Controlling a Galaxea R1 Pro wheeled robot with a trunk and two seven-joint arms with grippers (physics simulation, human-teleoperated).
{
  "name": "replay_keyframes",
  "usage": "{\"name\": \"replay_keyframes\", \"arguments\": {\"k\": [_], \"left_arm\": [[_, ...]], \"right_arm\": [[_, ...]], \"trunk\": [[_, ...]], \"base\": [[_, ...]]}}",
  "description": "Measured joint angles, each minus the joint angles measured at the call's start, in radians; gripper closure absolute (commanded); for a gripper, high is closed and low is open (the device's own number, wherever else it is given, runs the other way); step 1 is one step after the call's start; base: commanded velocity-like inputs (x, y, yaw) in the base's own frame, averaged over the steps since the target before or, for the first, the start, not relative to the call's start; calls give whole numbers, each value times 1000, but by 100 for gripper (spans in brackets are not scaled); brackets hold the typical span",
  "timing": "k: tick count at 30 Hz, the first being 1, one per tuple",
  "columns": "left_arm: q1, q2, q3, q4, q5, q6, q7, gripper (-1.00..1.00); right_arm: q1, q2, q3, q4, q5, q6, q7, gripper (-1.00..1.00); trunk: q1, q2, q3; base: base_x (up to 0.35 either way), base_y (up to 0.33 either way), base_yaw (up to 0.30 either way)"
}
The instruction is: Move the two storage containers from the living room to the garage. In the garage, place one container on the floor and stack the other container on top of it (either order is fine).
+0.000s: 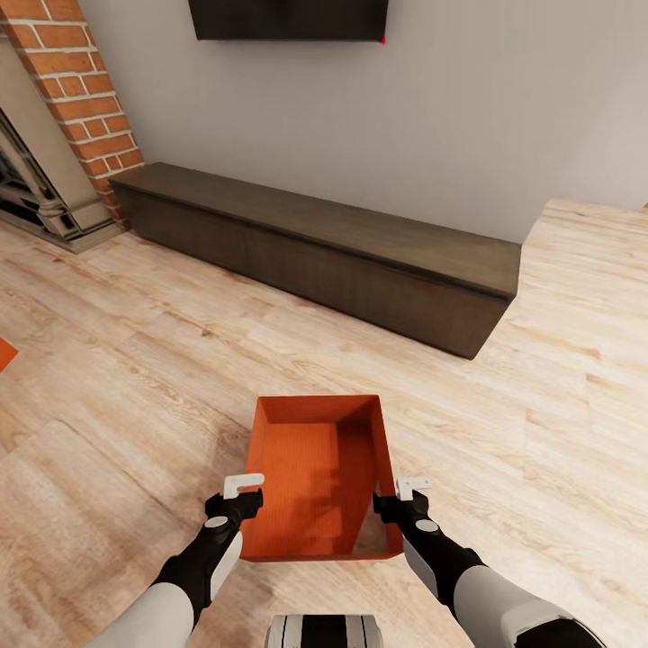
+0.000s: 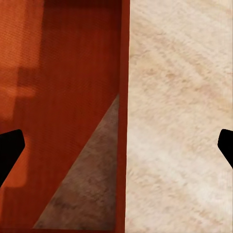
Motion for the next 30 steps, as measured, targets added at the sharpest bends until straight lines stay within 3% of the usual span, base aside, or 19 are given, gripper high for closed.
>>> {"name": "replay_keyframes", "arguments": {"k": [6,23,30], "left_arm": [[0,0,0,-1,2,1,0,-100],[0,0,0,-2,2,1,0,-100],[0,-2,-1,0,2,1,-1,-100]], "right_arm": [[0,0,0,0,0,0,0,-100],[0,0,0,0,0,0,0,-100],[0,0,0,0,0,0,0,-100]], "trunk": [[23,-42,-19],[23,-42,-19],[46,-84,-38]], "base": [[0,0,0],[0,0,0],[0,0,0]]}}
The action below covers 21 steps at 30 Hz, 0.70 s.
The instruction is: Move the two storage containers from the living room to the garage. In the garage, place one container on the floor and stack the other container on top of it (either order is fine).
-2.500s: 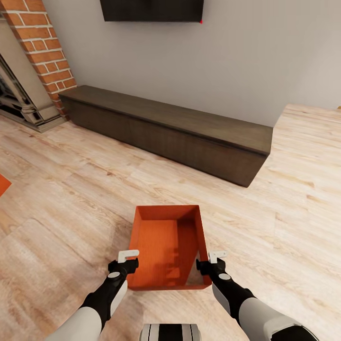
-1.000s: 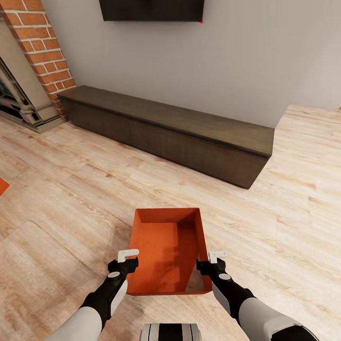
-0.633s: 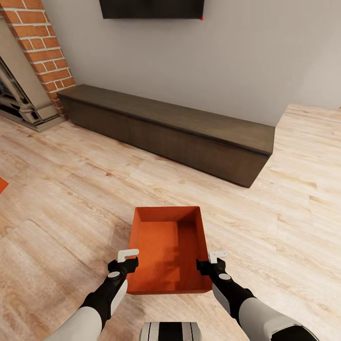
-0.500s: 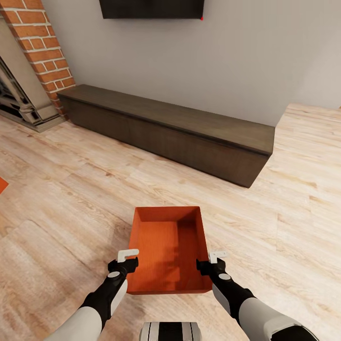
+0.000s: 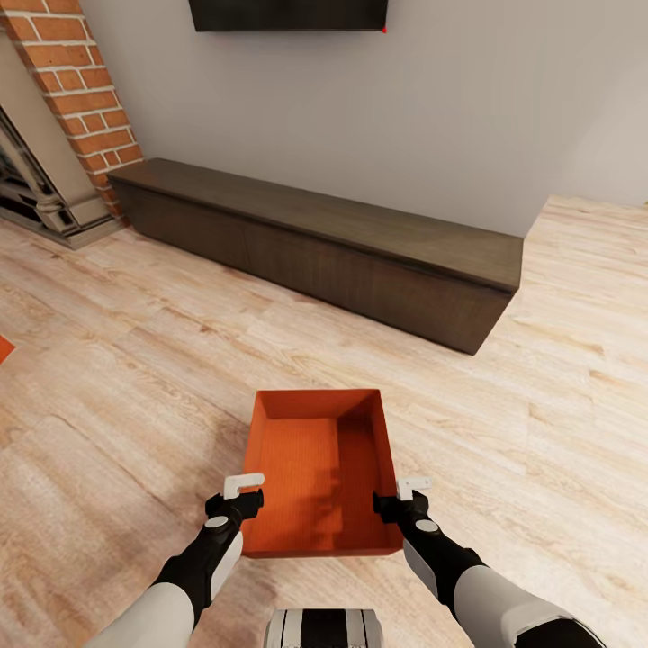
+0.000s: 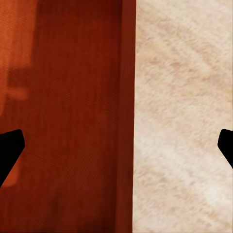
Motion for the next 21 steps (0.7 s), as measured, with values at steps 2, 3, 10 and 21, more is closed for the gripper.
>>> {"name": "replay_keyframes", "arguments": {"k": [2,3,10,21], "left_arm": [[0,-1,0,1,-1,0,0,-100],[0,-1,0,1,-1,0,0,-100],[0,-1,-2,0,-2,0,0,-100],[0,-1,-2,0,-1,0,0,-100]], "right_arm": [[0,0,0,0,0,0,0,-100],[0,0,0,0,0,0,0,-100],[0,0,0,0,0,0,0,-100],[0,0,0,0,0,0,0,-100]], "trunk": [[0,0,0],[0,0,0],[0,0,0],[0,0,0]], "base": [[0,0,0],[0,0,0],[0,0,0],[0,0,0]]}}
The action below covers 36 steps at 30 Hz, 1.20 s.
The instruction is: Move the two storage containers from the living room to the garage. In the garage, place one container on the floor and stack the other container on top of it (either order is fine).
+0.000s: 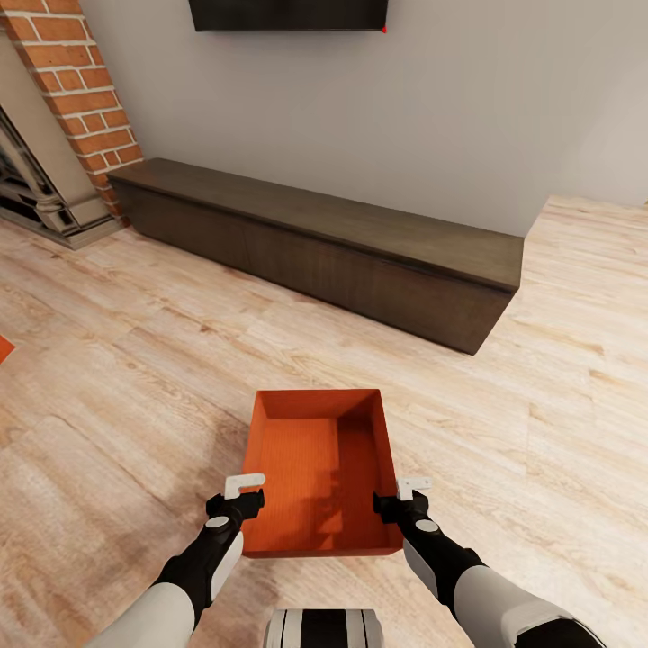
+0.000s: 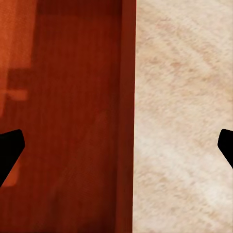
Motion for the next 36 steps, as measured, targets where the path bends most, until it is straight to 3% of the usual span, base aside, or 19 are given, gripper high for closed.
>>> {"name": "replay_keyframes", "arguments": {"k": [14,15,25,36], "left_arm": [[0,0,0,7,2,0,0,-100],[0,0,1,8,3,1,0,100],[-1,-1,-8,46,4,1,-33,100],[0,-3,-3,52,13,-1,-26,100]], "right_arm": [[0,0,0,2,0,1,0,-100],[0,0,0,3,0,1,-1,100],[0,1,4,13,2,-3,-6,100],[0,1,10,15,1,-13,-4,100]], "trunk": [[0,0,0],[0,0,0],[0,0,0],[0,0,0]], "base": [[0,0,0],[0,0,0],[0,0,0],[0,0,0]]}}
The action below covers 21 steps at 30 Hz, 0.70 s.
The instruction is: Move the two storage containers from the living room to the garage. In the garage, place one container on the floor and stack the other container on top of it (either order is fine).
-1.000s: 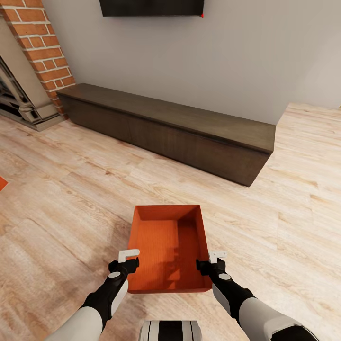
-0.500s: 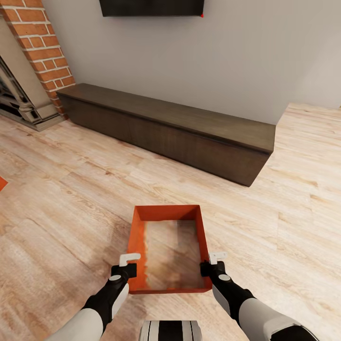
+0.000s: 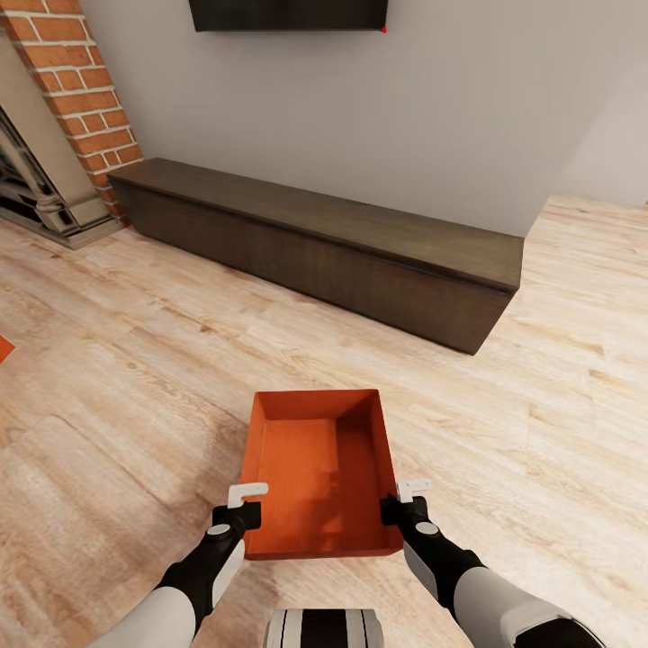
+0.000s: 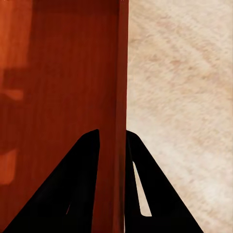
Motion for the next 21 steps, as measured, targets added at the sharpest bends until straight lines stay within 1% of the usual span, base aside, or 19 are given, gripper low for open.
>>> {"name": "replay_keyframes", "arguments": {"k": [3,21], "left_arm": [[0,0,1,0,1,0,0,100],[0,0,2,-3,1,0,-2,100]], "right_arm": [[0,0,0,0,0,1,0,100],[0,0,-1,-2,3,2,0,100]], "trunk": [[0,0,0],[-69,126,56]], "base": [[0,0,0],[0,0,0]]}}
